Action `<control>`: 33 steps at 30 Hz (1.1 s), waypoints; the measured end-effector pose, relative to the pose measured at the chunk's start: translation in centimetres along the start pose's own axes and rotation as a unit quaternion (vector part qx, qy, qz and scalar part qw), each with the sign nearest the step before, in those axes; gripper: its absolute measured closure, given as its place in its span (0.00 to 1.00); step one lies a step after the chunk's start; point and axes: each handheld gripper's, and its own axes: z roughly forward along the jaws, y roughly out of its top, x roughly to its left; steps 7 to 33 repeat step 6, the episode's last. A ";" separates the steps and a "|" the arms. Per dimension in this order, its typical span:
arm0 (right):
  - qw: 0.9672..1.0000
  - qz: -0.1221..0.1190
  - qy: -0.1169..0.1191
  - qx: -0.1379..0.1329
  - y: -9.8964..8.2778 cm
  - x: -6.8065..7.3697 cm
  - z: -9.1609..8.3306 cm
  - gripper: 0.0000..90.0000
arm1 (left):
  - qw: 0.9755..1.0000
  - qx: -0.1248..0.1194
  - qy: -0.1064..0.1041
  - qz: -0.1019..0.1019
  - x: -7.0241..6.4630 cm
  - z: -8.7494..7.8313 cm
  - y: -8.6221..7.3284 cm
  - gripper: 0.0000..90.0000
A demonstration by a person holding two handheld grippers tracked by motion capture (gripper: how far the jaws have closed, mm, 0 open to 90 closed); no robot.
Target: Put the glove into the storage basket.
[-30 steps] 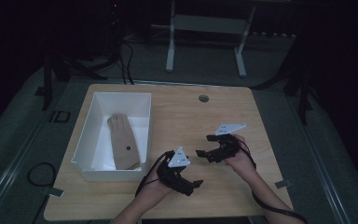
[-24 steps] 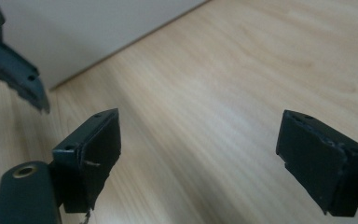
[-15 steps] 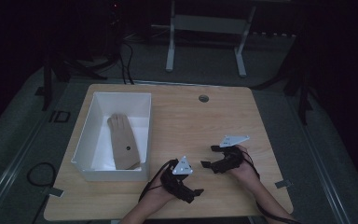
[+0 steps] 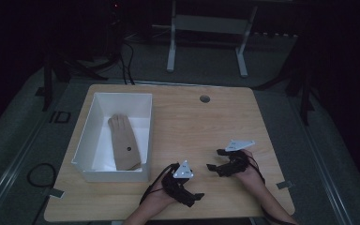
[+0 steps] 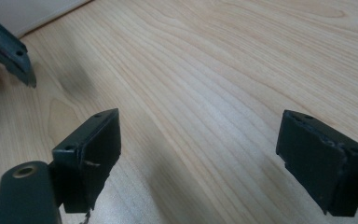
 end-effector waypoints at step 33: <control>1.000 0.002 -0.004 -0.001 -0.1 -0.2 -0.1 0.15 | 1.000 0.000 -0.001 0.001 0.0 0.1 0.0 0.07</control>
